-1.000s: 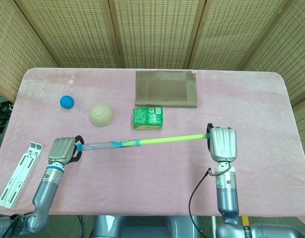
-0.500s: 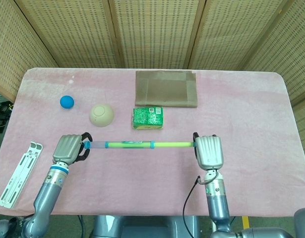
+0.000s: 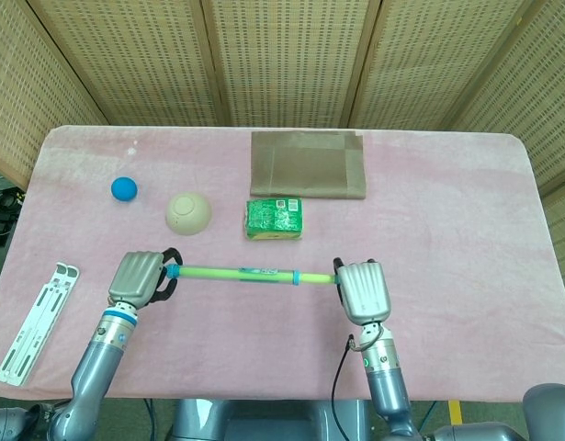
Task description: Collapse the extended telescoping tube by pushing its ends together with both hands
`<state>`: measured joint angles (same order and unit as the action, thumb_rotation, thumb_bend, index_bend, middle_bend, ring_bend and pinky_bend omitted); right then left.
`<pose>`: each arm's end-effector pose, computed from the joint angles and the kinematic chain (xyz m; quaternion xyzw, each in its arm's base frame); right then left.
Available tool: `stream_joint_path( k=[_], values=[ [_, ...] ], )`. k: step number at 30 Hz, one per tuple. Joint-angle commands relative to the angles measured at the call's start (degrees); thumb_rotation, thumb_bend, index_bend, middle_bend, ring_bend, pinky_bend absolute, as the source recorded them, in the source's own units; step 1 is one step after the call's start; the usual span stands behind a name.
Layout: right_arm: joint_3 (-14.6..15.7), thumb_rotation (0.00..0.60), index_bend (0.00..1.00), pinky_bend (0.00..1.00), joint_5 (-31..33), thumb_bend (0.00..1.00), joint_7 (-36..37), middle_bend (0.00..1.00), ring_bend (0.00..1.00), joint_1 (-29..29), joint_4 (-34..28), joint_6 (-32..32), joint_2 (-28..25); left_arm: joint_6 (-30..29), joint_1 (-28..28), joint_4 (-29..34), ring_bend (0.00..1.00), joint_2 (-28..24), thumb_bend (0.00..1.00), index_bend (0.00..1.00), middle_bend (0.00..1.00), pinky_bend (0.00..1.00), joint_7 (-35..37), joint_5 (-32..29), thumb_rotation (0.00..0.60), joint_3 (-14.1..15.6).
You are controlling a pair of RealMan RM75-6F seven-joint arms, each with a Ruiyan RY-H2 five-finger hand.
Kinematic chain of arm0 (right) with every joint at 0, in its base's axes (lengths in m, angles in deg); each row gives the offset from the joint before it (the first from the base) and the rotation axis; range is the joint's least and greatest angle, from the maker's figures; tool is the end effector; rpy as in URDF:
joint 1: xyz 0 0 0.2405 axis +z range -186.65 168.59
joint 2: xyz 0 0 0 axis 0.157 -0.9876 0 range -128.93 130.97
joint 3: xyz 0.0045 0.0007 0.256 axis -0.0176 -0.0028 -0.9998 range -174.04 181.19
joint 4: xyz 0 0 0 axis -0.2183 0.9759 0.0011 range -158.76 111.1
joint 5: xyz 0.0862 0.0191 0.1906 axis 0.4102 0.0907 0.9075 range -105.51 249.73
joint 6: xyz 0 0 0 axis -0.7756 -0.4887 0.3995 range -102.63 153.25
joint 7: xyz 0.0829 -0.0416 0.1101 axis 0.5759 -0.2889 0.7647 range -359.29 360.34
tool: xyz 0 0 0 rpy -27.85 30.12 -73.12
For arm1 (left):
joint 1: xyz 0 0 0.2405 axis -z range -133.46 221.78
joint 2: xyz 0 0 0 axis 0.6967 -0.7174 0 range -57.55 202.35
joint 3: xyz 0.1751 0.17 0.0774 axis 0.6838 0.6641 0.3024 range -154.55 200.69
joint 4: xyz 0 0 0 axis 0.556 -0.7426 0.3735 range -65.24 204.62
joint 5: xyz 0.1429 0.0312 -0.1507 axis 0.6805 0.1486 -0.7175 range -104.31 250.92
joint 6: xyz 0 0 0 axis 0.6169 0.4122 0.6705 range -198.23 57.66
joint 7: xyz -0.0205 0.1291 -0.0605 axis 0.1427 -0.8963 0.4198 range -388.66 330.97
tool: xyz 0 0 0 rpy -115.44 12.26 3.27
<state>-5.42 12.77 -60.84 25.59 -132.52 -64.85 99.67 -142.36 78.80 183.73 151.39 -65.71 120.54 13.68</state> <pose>-0.0962 -0.2573 0.0039 0.6692 -0.3171 0.3510 0.5730 -0.1496 0.2776 0.0403 -0.6682 -0.4655 -0.3320 0.4760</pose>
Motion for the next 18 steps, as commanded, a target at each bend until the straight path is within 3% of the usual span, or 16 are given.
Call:
stream_joint_path(
  k=[1,9,12,14,15,17,18],
  values=[
    [0.1,0.6,0.83,0.69,-0.2,0.65,-0.1,1.0,1.0,0.0,0.3,0.1,0.4,-0.2,0.1,0.0,0.82,0.1,0.48,0.44,0.87,0.78,-0.1,-0.1,0.6,0.1],
    [0.1,0.6,0.83,0.69,-0.4,0.64,0.1,1.0,1.0,-0.3,1.3,0.7,1.2,-0.4,0.3,-0.2,0.82,0.5,0.48,0.44,0.87,0.78,0.0,0.2,0.6,0.5],
    [0.1,0.6,0.82,0.66,-0.9,0.59,0.6,0.99,0.99,-0.4,1.9,0.7,1.5,-0.5,0.3,-0.4,0.81,0.7,0.46,0.43,0.85,0.76,0.1,0.5,0.6,0.8],
    [0.2,0.6,0.7,0.53,-1.9,0.52,1.6,0.89,0.9,-0.7,2.5,0.5,1.5,-0.9,0.2,-1.0,0.73,0.8,0.41,0.38,0.74,0.69,0.1,1.1,0.6,1.2],
    [0.2,0.6,0.64,0.47,-2.3,0.49,2.0,0.82,0.84,-0.9,2.7,0.4,1.5,-1.0,0.1,-1.2,0.63,0.7,0.35,0.32,0.61,0.61,-0.1,1.1,0.6,1.5],
    [0.5,0.6,0.44,0.27,-2.0,0.42,1.6,0.55,0.62,-1.4,2.5,0.4,0.7,-1.1,0.0,-1.4,0.4,0.1,0.25,0.18,0.34,0.45,-1.2,0.3,0.6,2.2],
    [0.5,0.6,0.39,0.22,-1.6,0.39,1.1,0.46,0.54,-1.5,2.3,0.5,0.4,-1.0,0.0,-1.4,0.29,-0.2,0.21,0.12,0.21,0.36,-1.9,-0.4,0.6,2.6]
  ],
)
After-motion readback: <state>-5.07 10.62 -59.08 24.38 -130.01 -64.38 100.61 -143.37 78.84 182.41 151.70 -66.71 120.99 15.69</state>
